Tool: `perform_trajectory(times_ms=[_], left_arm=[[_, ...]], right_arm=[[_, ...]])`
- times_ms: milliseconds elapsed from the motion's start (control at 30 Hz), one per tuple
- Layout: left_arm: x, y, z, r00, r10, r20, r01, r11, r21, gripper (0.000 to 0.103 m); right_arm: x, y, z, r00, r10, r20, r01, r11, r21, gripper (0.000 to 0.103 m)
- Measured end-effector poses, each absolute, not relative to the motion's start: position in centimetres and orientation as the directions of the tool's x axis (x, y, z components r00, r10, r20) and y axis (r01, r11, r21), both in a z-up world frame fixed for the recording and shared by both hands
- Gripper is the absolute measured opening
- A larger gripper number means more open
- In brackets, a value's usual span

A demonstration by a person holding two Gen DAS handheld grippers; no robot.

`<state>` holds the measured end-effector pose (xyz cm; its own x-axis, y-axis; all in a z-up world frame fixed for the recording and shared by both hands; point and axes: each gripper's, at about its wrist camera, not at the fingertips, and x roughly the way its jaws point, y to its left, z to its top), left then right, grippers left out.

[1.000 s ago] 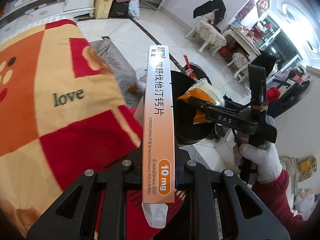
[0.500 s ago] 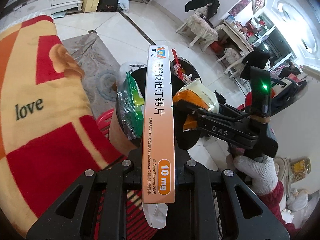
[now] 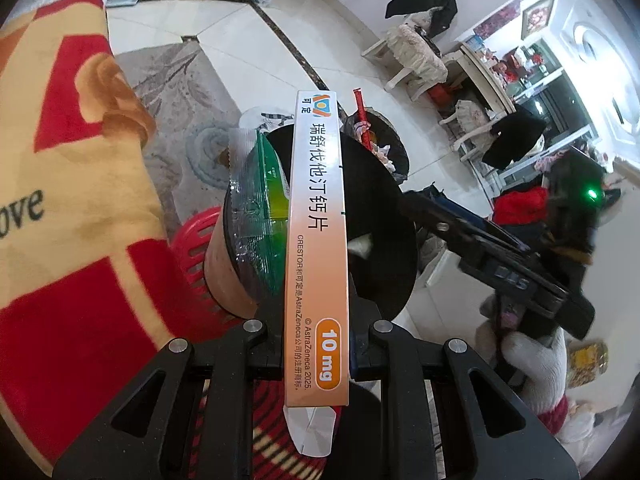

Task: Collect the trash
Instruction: 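Carry the orange box and cream snack bag over the black bin, then open both tools over the black bin to drop box and snack bag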

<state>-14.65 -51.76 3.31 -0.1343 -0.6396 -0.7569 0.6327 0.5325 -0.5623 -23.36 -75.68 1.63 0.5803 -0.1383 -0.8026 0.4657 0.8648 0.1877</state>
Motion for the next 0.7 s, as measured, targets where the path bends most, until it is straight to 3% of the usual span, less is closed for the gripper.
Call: perform_trajectory(times_ms=[167,200,233,300,700], left_arm=[[-14.2,-54.0,1.8,-0.159,-0.622,-0.767,0.604,0.553,-0.574,0.020],[-14.1,-54.4,1.5,-0.166,-0.624,-0.764,0.594,0.555,-0.583,0.031],[-14.2,-54.7,1.3,-0.174,-0.631,-0.756,0.587,0.550,-0.594,0.048],[-14.3,-55.2,1.1,-0.194,-0.649,-0.735,0.570,0.536,-0.623,0.062],[-15.0,-52.3,4.0,-0.092,-0.644,-0.759,0.648,0.540,-0.537,0.063]], right_arm=[[-24.3,-76.0,2.5,0.605,-0.134,-0.785,0.476,0.851,0.221,0.083],[-24.5,-76.0,2.6,0.608,-0.137,-0.782,0.478,0.849,0.223,0.083],[-24.7,-76.1,2.7,0.610,-0.137,-0.780,0.480,0.848,0.226,0.083],[-25.0,-76.1,2.9,0.614,-0.140,-0.777,0.485,0.843,0.232,0.083],[-24.9,-74.9,2.2,0.601,-0.118,-0.790,0.479,0.845,0.238,0.084]])
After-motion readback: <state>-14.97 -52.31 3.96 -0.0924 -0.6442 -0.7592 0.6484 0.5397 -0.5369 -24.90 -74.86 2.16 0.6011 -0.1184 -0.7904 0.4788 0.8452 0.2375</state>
